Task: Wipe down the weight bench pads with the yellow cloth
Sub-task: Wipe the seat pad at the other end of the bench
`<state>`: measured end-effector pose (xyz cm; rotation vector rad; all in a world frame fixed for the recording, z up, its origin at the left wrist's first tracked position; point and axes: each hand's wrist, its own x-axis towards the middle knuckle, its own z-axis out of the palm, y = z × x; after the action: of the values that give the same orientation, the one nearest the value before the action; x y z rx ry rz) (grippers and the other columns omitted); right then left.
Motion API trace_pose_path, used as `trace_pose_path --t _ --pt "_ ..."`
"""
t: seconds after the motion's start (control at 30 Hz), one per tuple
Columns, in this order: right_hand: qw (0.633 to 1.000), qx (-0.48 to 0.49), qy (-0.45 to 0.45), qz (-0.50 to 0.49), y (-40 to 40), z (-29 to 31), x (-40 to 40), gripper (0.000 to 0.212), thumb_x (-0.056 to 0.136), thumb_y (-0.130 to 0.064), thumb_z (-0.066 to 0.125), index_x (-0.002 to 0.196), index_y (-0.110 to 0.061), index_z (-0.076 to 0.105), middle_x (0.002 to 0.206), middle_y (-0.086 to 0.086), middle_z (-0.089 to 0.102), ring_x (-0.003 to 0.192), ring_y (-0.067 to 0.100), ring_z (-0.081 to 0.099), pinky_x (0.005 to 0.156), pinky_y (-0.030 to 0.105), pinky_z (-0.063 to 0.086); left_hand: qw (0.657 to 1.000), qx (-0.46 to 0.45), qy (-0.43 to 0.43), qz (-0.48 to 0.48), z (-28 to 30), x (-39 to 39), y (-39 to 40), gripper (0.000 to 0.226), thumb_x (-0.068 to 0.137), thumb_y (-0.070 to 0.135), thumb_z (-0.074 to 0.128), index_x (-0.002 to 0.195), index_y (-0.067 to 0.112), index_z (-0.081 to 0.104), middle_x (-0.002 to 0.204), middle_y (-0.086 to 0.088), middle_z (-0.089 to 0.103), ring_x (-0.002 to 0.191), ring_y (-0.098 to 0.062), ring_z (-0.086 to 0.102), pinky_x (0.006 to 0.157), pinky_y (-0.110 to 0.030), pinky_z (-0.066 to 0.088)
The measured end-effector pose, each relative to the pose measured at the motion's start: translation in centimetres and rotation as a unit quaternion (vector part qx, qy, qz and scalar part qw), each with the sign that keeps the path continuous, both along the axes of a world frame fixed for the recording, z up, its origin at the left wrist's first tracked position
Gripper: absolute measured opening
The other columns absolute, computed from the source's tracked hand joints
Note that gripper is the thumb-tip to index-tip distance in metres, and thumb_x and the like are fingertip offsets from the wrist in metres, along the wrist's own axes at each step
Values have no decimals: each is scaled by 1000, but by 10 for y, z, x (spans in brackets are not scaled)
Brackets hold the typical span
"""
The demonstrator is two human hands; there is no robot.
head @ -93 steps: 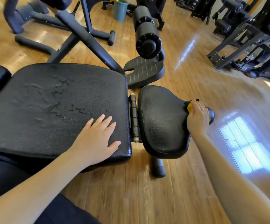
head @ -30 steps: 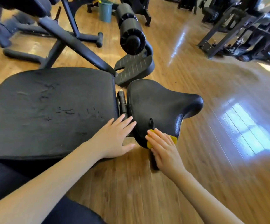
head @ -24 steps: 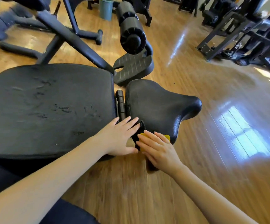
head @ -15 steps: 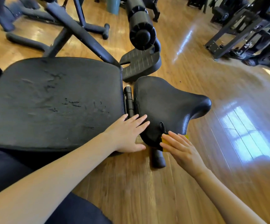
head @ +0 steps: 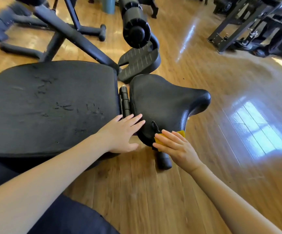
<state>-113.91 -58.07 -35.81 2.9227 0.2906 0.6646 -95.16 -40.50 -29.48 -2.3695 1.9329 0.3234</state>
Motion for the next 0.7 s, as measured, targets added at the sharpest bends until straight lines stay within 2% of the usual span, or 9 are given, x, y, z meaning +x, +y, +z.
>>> trace_pose_path --t 0.17,0.23,0.27,0.3,0.37,0.4,0.43,0.53,0.7 --pt "990 88 -79 -71 -13 -18 -18 29 100 -16 31 123 -20 49 147 -12 31 139 10 24 116 29 20 1000 4 2 3 0 0 0 75 92 51 37 150 26 -3 158 4 -10 146 -16 -3 117 -38 3" --pt "972 161 -124 -119 -15 -17 -20 28 98 -13 37 122 -18 52 141 -6 42 136 10 29 115 26 22 1000 3 2 5 -1 1 0 75 92 52 37 149 27 -4 158 5 -11 146 -16 -4 117 -38 3" --pt "941 244 -162 -172 -13 -12 -19 30 96 -10 41 123 -18 52 136 -2 47 133 13 34 114 23 24 1000 2 5 8 -1 0 0 75 92 52 38 149 27 -4 158 5 -11 146 -15 -4 118 -37 3" --pt "879 357 -210 -238 -10 -4 -18 34 94 -7 45 125 -20 52 132 0 50 129 15 40 110 20 30 1000 2 8 10 -1 0 -1 74 92 52 38 149 27 -3 158 6 -11 145 -15 -5 118 -37 3" --pt "704 568 -277 -324 -10 10 -11 41 93 -5 46 129 -27 48 114 0 62 105 23 59 88 15 49 1000 0 12 16 -1 -2 0 73 92 52 38 149 28 -2 158 7 -10 145 -14 -5 118 -36 2" --pt "641 635 -278 -328 -10 15 -4 42 94 -8 44 130 -30 46 103 2 64 88 25 62 75 20 54 1000 -2 11 18 0 -2 -1 73 92 52 38 149 28 -2 158 7 -10 145 -14 -5 118 -36 2" --pt "624 660 -259 -329 -11 18 5 42 95 -12 43 132 -32 44 104 2 63 87 25 62 77 28 55 1000 -2 8 19 0 -2 -1 73 92 52 38 149 28 -2 158 7 -10 145 -14 -5 117 -36 2" --pt "640 668 -214 -314 -2 20 28 41 98 -19 38 139 -26 36 142 -9 40 130 11 38 109 34 35 1000 -2 2 19 1 -3 -1 74 92 53 38 149 28 -2 157 8 -10 145 -13 -4 117 -35 2" --pt "644 673 -193 -308 23 11 10 43 97 -8 38 138 -22 38 130 -22 41 124 0 37 90 -3 30 1000 -16 1 26 -1 -4 -1 73 91 56 35 149 29 -1 157 9 -9 145 -12 -5 117 -33 2"
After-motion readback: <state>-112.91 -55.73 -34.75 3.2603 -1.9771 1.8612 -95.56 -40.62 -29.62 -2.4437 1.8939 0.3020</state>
